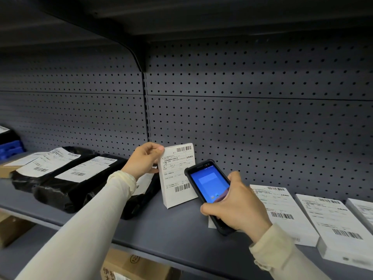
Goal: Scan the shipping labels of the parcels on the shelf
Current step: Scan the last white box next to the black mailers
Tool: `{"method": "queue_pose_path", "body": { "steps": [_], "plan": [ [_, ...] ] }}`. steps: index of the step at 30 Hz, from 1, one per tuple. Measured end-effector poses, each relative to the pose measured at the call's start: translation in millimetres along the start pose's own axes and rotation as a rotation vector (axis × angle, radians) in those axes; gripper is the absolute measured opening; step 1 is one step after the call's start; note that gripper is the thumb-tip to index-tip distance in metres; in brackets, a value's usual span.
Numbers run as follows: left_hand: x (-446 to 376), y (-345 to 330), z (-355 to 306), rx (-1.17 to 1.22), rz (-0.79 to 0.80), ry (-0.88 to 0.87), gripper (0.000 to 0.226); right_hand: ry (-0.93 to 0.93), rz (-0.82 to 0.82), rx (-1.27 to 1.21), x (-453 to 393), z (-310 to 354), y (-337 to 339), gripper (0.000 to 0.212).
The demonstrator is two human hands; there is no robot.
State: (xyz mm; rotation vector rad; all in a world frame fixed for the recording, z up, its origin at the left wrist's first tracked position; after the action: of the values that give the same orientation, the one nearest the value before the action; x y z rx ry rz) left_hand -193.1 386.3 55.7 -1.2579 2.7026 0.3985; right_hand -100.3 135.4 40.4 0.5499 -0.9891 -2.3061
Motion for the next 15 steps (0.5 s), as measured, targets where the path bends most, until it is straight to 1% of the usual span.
{"method": "queue_pose_path", "body": {
  "steps": [5, 9, 15],
  "plan": [
    [-1.2, 1.5, 1.1, -0.004, -0.009, 0.005, 0.013, 0.001, -0.004, 0.012, 2.5, 1.7, -0.1, 0.061],
    [-1.8, 1.5, 1.4, -0.006, -0.008, 0.004, 0.013, -0.009, -0.012, -0.014, 3.8, 2.4, 0.8, 0.063],
    [-1.6, 1.8, 0.3, -0.009, -0.017, -0.005, 0.014, -0.031, -0.006, -0.047, 5.4, 4.1, -0.5, 0.061]
  ]
}}
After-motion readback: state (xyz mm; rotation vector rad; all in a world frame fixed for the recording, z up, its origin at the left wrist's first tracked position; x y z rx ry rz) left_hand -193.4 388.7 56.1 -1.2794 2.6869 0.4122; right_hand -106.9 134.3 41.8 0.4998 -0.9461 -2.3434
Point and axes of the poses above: each hand's wrist, its own x-axis away from the middle knuckle, its own y-axis out of the back of the hand, z = x × y, the point moved 10 cm from there along -x, towards the middle knuckle, and after that the axes turned 1 degree about -z, right-handed, at the moved point
